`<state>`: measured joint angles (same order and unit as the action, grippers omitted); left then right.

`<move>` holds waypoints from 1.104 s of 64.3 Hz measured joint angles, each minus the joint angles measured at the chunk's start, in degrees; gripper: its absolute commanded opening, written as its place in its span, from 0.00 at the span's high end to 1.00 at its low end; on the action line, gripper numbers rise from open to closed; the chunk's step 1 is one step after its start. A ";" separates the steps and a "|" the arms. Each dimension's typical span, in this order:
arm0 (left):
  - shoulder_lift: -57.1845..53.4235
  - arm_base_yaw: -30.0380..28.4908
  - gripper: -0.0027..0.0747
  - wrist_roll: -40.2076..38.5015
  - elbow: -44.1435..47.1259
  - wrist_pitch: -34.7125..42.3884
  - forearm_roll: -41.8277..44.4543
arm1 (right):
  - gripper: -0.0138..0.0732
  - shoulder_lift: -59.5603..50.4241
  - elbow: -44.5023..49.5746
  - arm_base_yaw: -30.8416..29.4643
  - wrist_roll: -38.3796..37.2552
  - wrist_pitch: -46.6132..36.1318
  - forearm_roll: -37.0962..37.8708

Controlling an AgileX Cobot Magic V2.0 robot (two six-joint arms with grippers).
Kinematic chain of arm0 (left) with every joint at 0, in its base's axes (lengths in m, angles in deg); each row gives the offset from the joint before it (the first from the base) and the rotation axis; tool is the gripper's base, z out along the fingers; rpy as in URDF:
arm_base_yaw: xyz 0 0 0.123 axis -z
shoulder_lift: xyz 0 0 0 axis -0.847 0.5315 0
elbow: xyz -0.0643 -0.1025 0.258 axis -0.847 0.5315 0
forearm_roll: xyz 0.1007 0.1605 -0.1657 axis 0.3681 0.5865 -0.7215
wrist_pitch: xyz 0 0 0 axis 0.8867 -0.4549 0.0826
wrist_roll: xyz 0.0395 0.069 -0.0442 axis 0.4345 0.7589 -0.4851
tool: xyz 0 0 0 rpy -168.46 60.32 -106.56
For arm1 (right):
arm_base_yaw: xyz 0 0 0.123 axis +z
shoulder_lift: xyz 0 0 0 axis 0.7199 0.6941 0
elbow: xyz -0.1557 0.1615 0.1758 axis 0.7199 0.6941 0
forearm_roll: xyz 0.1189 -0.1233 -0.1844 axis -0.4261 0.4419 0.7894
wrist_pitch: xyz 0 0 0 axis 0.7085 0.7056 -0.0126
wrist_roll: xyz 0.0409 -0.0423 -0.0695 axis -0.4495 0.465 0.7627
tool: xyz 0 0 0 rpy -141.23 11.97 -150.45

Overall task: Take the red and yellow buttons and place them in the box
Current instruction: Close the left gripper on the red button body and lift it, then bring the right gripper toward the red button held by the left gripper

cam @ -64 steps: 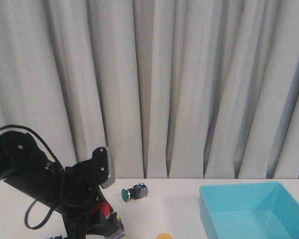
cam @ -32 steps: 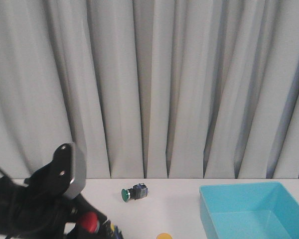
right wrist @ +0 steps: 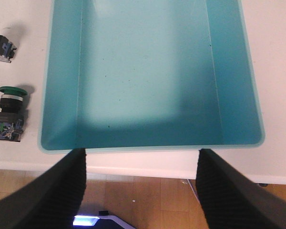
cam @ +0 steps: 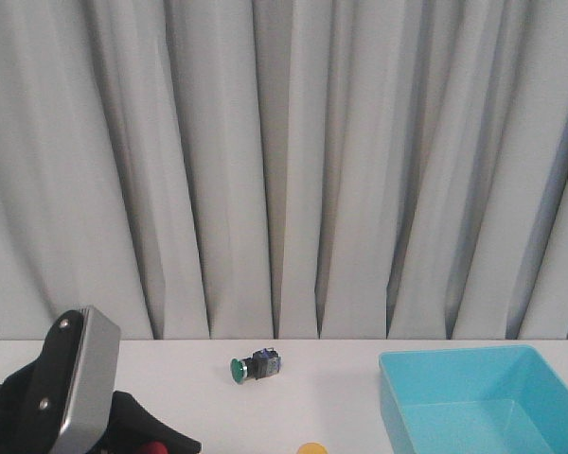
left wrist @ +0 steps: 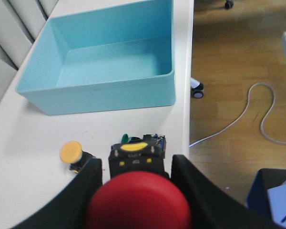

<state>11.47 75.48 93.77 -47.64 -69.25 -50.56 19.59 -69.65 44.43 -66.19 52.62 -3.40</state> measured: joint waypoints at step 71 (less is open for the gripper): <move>0.00 0.00 0.69 6.90 0.14 -0.02 -0.09 | 0.16 8.05 -1.15 2.13 28.41 -2.59 -14.93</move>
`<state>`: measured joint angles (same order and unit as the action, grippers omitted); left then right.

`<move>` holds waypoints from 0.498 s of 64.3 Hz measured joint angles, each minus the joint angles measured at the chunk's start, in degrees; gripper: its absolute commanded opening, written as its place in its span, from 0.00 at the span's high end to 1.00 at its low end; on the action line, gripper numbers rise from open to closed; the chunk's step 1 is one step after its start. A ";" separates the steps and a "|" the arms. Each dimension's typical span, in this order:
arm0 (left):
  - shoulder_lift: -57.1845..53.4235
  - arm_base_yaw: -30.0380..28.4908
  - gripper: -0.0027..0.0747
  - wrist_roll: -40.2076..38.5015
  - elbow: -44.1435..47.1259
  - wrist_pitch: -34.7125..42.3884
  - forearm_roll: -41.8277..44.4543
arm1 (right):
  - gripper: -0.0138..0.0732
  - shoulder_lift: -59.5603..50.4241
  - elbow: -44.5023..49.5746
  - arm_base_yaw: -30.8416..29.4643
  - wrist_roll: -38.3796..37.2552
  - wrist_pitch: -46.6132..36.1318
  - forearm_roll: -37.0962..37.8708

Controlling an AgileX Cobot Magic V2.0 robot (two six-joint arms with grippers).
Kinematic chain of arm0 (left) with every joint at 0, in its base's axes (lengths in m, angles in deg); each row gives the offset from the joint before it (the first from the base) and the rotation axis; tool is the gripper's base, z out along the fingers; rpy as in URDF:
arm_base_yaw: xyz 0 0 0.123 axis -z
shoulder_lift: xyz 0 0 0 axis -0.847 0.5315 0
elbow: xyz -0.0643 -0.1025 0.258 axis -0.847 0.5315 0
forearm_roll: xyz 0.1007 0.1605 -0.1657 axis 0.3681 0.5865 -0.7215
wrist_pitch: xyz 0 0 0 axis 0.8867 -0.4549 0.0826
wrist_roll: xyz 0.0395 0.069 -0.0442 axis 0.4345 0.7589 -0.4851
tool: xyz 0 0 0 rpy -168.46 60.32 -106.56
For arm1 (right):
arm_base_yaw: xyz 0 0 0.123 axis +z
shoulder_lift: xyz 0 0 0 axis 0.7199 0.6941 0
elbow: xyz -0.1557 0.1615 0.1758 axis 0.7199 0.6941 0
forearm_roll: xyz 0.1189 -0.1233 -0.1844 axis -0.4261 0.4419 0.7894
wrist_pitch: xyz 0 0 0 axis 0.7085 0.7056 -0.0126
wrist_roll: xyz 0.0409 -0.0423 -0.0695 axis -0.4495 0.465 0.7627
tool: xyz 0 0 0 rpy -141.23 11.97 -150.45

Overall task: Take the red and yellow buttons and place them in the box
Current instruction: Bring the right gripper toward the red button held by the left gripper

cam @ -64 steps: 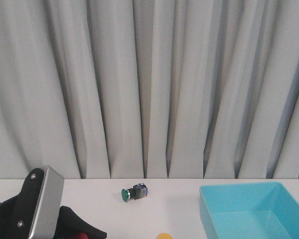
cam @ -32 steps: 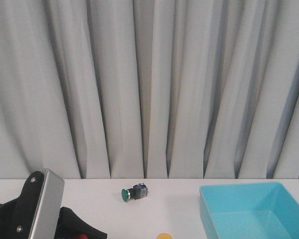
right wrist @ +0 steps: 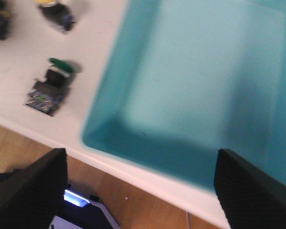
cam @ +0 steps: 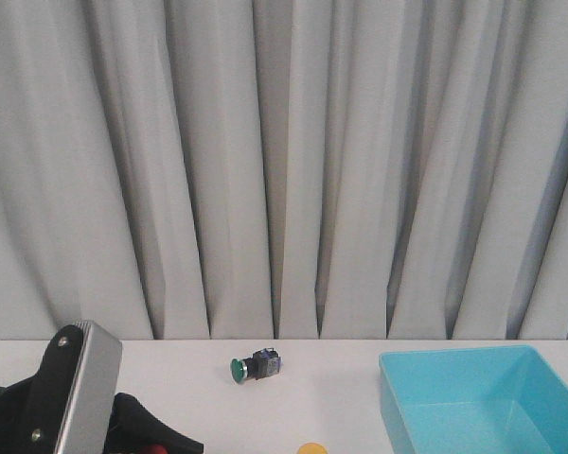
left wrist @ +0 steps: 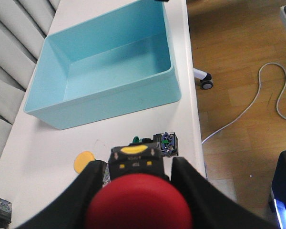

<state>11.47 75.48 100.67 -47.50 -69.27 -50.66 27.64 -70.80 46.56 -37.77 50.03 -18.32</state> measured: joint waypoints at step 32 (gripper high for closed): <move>0.00 0.00 0.69 0.05 0.00 0.00 0.00 | 0.22 10.62 -12.51 11.26 26.50 -0.57 -4.08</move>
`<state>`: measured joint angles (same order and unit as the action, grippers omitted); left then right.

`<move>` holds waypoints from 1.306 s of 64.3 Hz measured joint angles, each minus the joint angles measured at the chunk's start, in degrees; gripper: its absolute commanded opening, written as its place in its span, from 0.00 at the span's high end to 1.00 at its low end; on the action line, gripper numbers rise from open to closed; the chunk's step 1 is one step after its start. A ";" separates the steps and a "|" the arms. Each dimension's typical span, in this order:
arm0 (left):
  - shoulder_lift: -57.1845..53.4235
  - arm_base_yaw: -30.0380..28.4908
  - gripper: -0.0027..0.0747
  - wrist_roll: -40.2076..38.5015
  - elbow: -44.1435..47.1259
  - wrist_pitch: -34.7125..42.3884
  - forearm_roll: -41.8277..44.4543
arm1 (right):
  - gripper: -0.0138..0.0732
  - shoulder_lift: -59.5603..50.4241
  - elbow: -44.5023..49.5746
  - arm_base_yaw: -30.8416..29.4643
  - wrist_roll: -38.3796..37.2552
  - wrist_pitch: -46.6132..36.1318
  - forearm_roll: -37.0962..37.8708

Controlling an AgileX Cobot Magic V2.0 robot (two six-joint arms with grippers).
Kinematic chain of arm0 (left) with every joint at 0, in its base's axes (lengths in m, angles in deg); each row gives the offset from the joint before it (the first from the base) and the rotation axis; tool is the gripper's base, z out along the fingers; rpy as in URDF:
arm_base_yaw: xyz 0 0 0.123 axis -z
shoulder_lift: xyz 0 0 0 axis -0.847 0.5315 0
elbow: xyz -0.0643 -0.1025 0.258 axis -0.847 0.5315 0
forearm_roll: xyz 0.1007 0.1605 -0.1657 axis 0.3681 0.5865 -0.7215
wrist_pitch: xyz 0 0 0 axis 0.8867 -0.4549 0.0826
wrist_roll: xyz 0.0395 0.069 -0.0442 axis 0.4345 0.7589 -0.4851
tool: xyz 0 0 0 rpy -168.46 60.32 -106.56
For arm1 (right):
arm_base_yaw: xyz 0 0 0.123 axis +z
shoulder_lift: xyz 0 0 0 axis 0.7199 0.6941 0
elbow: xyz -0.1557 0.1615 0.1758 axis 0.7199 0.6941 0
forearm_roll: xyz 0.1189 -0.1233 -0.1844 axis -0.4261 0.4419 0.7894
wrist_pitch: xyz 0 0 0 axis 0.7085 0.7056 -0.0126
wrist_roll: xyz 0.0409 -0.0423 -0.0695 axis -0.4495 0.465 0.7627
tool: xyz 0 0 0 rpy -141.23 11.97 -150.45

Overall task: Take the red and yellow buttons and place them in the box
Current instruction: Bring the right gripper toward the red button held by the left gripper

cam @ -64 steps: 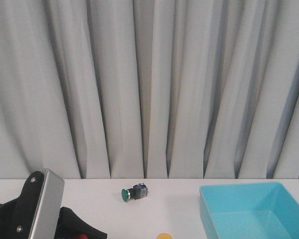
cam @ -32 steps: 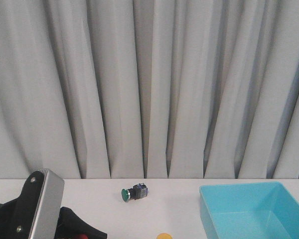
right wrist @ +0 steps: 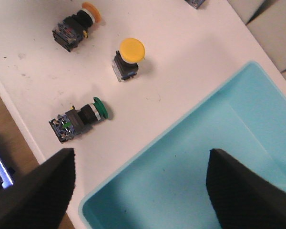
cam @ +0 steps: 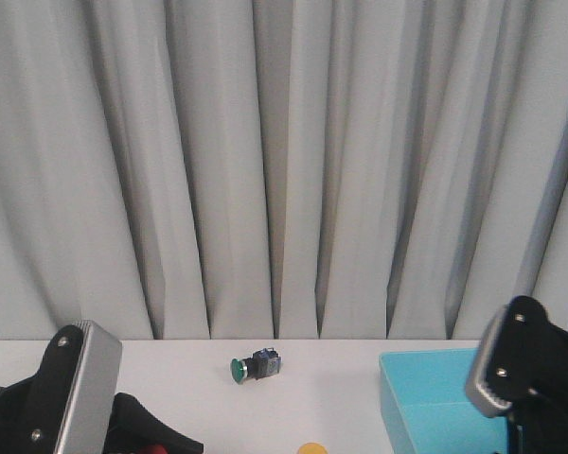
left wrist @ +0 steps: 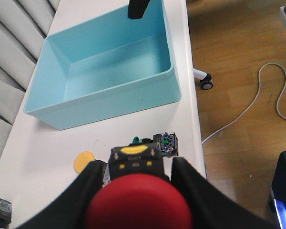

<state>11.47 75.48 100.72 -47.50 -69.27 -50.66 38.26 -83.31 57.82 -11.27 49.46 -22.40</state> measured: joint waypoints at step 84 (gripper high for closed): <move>0.00 0.00 0.69 0.06 0.00 0.00 0.00 | 0.21 15.93 -6.35 12.07 23.91 -7.72 -17.33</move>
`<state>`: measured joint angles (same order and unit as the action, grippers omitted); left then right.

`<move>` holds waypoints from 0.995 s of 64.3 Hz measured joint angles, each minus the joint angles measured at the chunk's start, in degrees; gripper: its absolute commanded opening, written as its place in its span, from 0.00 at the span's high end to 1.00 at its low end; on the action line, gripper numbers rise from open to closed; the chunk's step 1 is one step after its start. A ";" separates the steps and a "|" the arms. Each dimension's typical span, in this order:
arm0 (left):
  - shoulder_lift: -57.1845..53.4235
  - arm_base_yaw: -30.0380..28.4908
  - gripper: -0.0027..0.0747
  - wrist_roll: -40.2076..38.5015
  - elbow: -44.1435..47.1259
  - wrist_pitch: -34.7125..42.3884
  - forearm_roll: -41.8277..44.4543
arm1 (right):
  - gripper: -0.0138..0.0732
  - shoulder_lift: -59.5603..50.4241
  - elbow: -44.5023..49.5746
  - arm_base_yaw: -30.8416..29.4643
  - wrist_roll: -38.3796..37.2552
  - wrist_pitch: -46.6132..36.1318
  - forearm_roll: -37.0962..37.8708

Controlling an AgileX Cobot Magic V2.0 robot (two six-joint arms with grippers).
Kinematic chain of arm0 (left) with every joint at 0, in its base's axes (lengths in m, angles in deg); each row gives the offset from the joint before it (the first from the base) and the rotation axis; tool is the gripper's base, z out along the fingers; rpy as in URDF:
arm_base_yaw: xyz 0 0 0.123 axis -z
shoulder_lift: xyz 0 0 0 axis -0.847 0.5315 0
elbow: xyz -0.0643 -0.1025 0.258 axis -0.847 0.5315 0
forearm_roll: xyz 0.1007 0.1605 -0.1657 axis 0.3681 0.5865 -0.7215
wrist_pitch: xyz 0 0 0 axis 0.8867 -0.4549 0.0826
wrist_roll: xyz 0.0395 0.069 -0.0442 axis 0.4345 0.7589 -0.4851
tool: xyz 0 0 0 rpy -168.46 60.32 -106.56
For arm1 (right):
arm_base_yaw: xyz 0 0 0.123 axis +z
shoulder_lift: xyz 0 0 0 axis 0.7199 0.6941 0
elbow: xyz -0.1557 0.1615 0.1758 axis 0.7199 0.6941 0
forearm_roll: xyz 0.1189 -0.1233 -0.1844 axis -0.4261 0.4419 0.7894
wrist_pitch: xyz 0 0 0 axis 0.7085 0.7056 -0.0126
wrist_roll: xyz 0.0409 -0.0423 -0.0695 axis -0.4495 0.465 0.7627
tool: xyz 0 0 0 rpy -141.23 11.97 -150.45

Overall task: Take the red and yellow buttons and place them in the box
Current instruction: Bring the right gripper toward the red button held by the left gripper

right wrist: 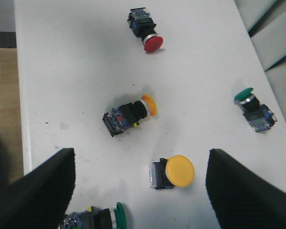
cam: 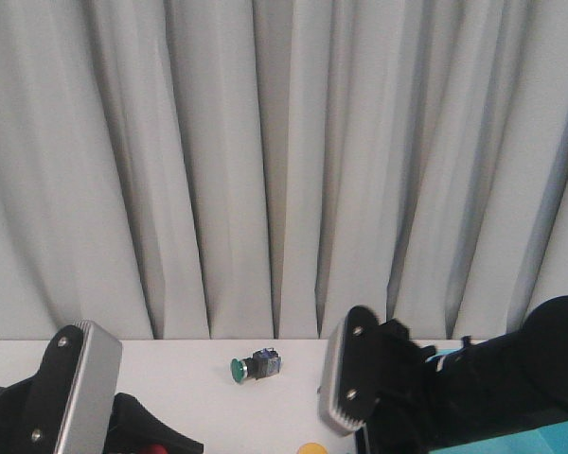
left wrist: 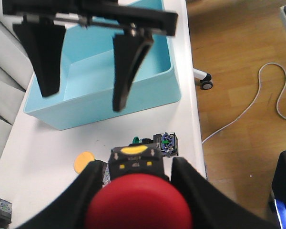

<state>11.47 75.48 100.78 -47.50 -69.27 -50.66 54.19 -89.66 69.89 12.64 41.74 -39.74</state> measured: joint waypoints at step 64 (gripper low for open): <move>0.00 0.00 0.69 0.00 0.00 -0.05 0.00 | 0.21 8.71 -9.73 10.66 9.58 9.63 -7.41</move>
<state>11.47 75.48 100.78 -47.50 -69.32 -50.66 62.90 -99.39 80.55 22.22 51.37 -47.15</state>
